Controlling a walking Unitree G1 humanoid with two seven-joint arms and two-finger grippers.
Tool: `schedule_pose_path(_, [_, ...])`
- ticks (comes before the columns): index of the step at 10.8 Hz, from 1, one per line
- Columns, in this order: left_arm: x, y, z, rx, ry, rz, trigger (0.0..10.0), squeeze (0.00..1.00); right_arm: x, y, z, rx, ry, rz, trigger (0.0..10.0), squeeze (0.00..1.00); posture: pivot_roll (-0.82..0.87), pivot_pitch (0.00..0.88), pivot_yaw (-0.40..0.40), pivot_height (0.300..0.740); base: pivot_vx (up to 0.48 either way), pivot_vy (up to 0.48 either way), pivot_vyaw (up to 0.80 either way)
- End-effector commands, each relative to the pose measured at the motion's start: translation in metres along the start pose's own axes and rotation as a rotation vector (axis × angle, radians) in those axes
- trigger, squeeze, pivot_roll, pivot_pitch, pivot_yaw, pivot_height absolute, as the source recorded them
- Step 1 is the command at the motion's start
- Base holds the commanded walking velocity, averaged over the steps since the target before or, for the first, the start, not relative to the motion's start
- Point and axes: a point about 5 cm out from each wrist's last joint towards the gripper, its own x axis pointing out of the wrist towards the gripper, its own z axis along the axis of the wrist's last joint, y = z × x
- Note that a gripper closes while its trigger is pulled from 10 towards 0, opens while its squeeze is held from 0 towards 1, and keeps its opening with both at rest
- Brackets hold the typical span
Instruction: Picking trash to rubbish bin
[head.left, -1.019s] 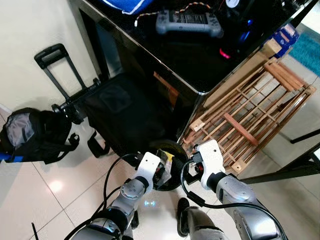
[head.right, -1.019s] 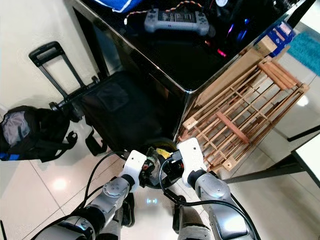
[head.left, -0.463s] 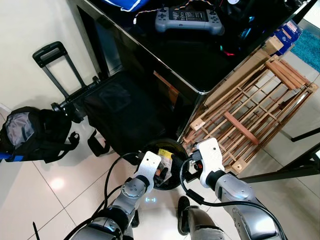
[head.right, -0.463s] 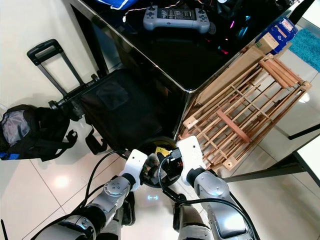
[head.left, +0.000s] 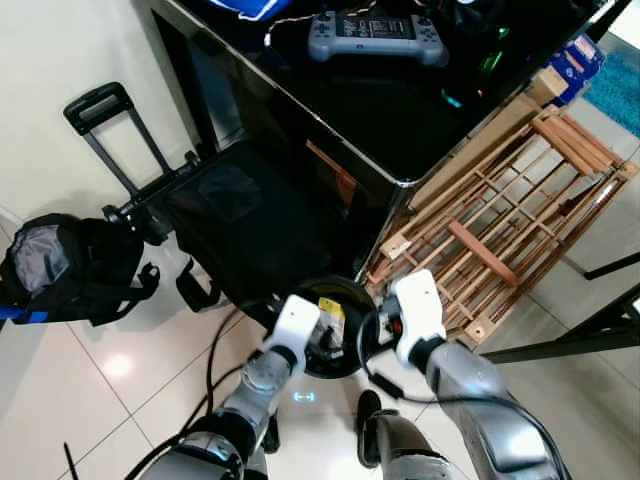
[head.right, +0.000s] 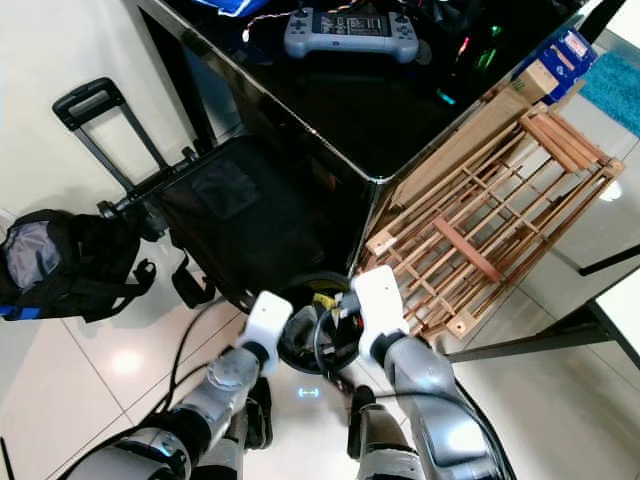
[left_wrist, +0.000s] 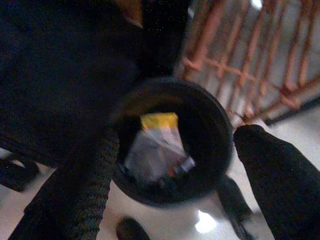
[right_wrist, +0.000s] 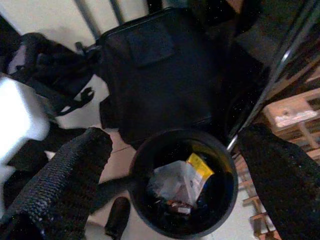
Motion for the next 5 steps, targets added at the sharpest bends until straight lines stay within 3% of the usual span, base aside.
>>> schedule_pose_path(1, [-0.002, 0.006, 0.0, -0.017, -0.028, 0.051, 10.0, 0.0, 0.0, -0.003, -0.005, 0.007, 0.008, -0.027, 10.0, 0.0, -0.06, 0.338, 0.015, 0.74, 0.0, 0.0, 0.0])
schedule_pose_path(2, [-0.004, 0.014, 0.005, -0.023, -0.066, 0.099, 10.0, 0.0, 0.002, -0.006, -0.002, 0.006, -0.005, -0.046, 10.0, 0.0, -0.06, 0.329, 0.021, 0.74, 0.0, 0.0, 0.0])
schedule_pose_path(5, [-0.016, 0.06, 0.032, 0.001, -0.22, 0.338, 10.0, 0.0, 0.011, -0.012, 0.004, -0.001, -0.035, -0.071, 10.0, 0.0, -0.03, 0.277, 0.039, 0.74, 0.0, 0.0, 0.0])
